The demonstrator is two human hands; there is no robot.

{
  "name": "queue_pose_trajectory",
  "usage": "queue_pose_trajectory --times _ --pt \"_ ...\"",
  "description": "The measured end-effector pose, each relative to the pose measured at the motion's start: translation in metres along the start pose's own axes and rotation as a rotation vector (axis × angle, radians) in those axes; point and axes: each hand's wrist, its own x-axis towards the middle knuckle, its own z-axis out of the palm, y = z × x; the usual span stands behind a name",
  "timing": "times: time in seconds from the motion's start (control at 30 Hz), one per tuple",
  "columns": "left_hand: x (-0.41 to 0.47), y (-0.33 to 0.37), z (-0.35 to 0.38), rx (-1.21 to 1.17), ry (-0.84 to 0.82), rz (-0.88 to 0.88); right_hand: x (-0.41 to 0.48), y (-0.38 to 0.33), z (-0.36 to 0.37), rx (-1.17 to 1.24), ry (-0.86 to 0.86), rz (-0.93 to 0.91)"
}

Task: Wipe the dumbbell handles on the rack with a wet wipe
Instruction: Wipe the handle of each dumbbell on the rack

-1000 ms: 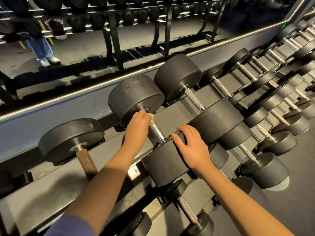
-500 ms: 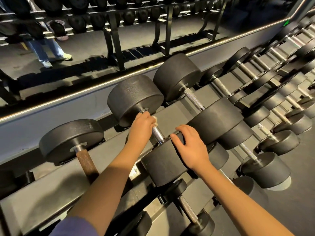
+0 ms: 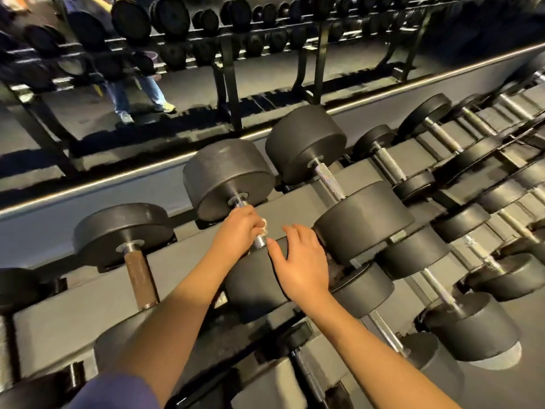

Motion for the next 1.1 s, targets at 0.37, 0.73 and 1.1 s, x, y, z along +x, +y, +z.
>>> queue_pose_trajectory --times 0.37,0.73,1.1 --pt "0.011 0.014 -0.004 0.160 -0.081 -0.090 0.061 0.113 -0.078 -0.324 0.036 -0.146" --pt "0.057 0.047 0.010 0.189 -0.130 -0.162 0.103 0.153 -0.089 -0.276 -0.054 -0.148" --pt "0.171 0.100 0.059 0.007 0.092 -0.169 0.105 0.152 -0.087 -0.256 -0.024 -0.149"
